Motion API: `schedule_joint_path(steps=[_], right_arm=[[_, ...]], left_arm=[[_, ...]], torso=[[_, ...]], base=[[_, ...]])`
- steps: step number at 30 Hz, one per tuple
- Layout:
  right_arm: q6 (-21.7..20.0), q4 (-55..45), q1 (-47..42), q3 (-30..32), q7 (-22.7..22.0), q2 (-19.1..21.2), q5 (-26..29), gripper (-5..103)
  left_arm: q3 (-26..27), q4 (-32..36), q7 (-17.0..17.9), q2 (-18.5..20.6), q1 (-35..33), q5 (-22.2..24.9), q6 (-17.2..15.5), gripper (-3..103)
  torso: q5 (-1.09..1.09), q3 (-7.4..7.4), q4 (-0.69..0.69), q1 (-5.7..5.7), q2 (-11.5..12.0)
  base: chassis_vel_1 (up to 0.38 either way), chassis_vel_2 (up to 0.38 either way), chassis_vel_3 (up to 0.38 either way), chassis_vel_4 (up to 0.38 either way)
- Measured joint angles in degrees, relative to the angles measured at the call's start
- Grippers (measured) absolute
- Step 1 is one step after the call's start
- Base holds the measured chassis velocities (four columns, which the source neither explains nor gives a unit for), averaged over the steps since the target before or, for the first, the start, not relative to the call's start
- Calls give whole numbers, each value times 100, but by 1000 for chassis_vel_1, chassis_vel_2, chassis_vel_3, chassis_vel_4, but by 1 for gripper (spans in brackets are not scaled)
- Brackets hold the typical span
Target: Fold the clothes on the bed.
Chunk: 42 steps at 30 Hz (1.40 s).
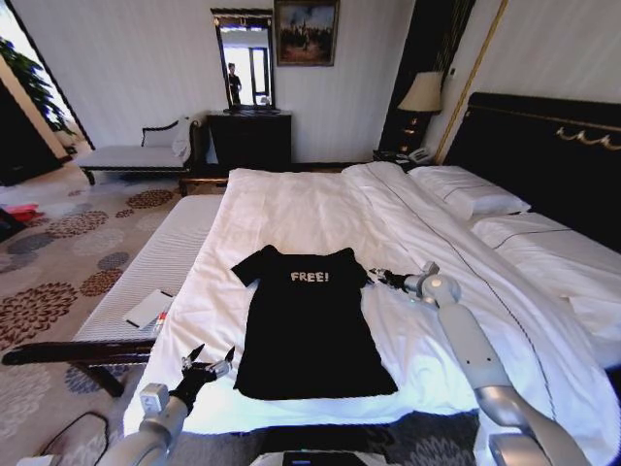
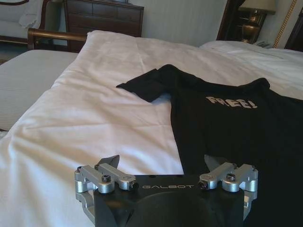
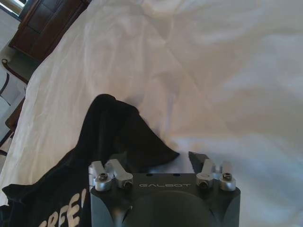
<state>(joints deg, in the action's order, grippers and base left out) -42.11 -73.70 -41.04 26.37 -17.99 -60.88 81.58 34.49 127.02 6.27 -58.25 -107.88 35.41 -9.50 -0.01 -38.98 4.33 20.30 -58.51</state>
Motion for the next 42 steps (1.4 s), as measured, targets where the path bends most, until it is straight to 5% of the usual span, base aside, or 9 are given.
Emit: schedule_joint_path(steps=[6,18,25,29,30,33,37,39,42], right_arm=[[-2,-24,-57,46,-95,-167,46,98],[-12,127,188,8,-332,-571,136,100],[-13,635,405,-15,110,-641,-260,101],[-12,842,483,-66,301,-612,-496,92],[-12,882,495,-71,345,-605,-547,82],[-12,908,506,-70,392,-614,-597,76],[-9,995,527,-94,576,-625,-785,54],[2,1034,537,-100,623,-617,-831,54],[78,1141,563,-121,763,-588,-954,38]], left_arm=[[-32,-4,3,-1,-7,-36,-4,100],[70,16,7,0,-60,-7,-5,100],[17,2,14,-3,-40,4,-8,100],[49,1,14,-5,-63,3,-8,100],[65,-5,11,-6,-64,6,-8,100],[73,-28,6,-6,-55,15,-8,100],[5,-62,3,-4,-9,20,-7,100],[-5,-69,3,-5,-1,20,-7,100],[-7,-91,-5,-14,1,20,-3,100]], torso=[[1,0,0,0,0],[0,0,-1,0,0],[1,0,-1,0,0],[1,0,-1,0,0],[0,0,-1,0,0],[0,0,0,0,0],[1,0,-1,0,0],[0,0,-1,0,0],[1,0,-1,0,0]], base=[[0,0,0,0],[0,0,0,0],[0,0,0,0],[0,0,0,0],[0,0,0,0],[0,0,0,0],[0,0,0,0],[0,0,0,0],[0,0,0,0]])
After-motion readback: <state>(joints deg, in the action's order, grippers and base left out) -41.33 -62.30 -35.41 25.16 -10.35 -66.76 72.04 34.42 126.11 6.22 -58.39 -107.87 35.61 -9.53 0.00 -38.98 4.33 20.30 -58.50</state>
